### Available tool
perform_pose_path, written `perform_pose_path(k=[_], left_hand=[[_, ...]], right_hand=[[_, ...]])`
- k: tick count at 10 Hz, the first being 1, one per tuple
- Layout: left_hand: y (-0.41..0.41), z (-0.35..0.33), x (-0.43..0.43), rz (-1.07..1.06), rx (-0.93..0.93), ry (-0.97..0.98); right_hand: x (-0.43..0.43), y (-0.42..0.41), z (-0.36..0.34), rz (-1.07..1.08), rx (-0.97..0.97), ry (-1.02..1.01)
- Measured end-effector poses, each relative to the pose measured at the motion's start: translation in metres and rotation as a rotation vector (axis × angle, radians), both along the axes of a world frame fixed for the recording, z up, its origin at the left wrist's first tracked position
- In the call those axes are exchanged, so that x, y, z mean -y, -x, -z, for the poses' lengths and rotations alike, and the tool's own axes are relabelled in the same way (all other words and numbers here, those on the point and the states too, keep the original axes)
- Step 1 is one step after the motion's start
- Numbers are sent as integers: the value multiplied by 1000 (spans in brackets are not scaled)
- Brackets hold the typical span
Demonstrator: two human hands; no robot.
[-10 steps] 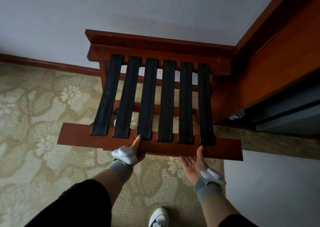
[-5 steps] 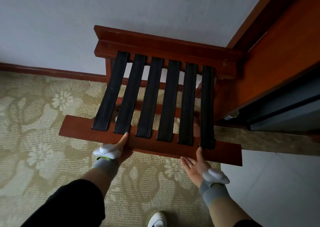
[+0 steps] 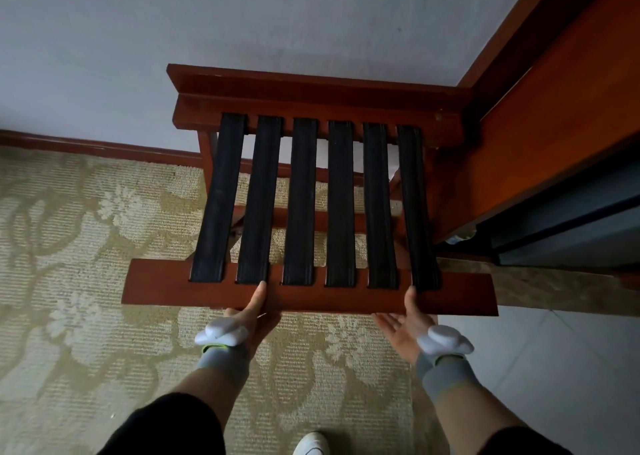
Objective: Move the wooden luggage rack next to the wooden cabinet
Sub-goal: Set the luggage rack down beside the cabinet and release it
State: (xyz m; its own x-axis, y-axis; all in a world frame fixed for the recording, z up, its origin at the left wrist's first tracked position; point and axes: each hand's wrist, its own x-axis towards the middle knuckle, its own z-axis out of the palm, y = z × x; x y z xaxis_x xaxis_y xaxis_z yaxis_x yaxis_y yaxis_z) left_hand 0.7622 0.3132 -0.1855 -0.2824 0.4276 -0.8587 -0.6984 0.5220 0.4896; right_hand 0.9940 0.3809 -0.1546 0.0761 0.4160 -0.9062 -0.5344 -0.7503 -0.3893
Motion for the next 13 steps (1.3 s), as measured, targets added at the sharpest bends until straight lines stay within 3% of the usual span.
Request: perform_pose_path(k=[3, 5, 9, 13], left_hand=[[11, -3, 0, 57, -37, 96], [15, -8, 1, -41, -49, 109], [-8, -11, -18, 1, 4, -48], [34, -4, -53, 100, -96, -65]], right_hand=[[1, 9, -3, -42, -44, 4], [5, 19, 0, -68, -61, -19], [-40, 2, -1, -130, -56, -55], [-36, 16, 14, -106, -89, -69]])
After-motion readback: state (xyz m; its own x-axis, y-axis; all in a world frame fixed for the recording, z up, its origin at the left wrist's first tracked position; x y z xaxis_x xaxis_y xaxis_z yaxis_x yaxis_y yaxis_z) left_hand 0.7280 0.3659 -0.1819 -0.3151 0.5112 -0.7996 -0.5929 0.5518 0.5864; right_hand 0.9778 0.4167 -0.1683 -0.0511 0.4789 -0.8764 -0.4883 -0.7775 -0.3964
